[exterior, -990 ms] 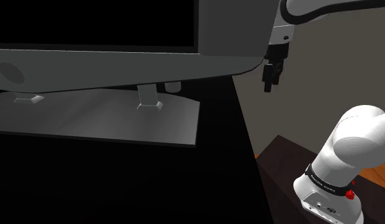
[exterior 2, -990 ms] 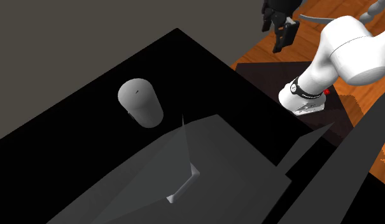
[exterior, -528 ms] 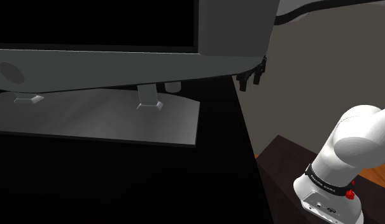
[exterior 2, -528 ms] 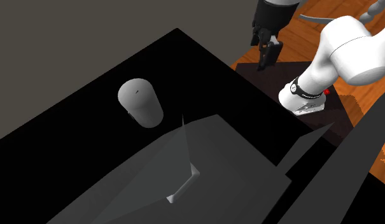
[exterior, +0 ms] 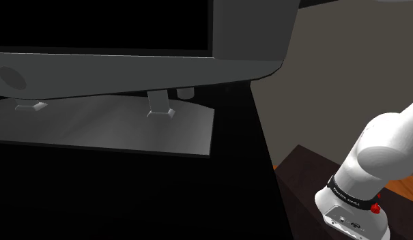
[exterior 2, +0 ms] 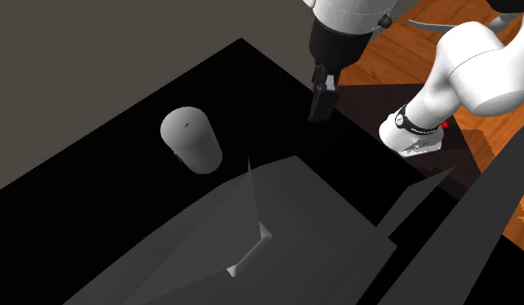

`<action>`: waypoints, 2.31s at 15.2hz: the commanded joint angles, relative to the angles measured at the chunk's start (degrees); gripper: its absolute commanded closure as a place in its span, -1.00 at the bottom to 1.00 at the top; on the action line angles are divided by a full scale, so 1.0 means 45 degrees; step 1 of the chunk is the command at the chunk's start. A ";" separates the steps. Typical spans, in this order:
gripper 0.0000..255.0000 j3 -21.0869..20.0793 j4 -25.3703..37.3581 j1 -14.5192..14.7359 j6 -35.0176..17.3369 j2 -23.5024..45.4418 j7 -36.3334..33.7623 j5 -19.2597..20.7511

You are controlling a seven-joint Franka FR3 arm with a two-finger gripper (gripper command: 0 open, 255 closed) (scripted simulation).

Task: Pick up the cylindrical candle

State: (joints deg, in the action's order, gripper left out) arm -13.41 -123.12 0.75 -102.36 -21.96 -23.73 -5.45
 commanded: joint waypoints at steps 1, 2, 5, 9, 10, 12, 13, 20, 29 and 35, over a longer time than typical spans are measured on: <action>-1.00 -0.0372 0.0582 -0.0088 -0.0441 0.0715 -0.0940 0.0156; -1.00 -0.0553 0.0989 -0.0130 -0.0565 0.1106 -0.1410 0.0282; -1.00 -0.1056 0.2320 -0.0231 -0.0832 0.2331 -0.2839 0.0796; -1.00 -0.1578 0.4379 -0.0223 -0.0907 0.4089 -0.4760 0.1782; -1.00 -0.1675 0.4952 -0.0184 -0.0867 0.4553 -0.5234 0.2073; -1.00 -0.1827 0.6181 -0.0052 -0.0711 0.5512 -0.6158 0.2694; -1.00 -0.1878 0.6842 0.0044 -0.0593 0.6008 -0.6603 0.3019; -1.00 -0.1854 0.8640 0.0510 -0.0551 0.7633 -0.7993 0.4088; 1.00 -0.1828 0.7708 0.0436 -0.1375 0.7523 -0.8088 0.4084; 1.00 -0.1830 0.7665 0.0435 -0.1398 0.7501 -0.8095 0.4078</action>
State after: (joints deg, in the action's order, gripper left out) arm -21.65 -88.55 2.70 -108.69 11.69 -60.13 12.90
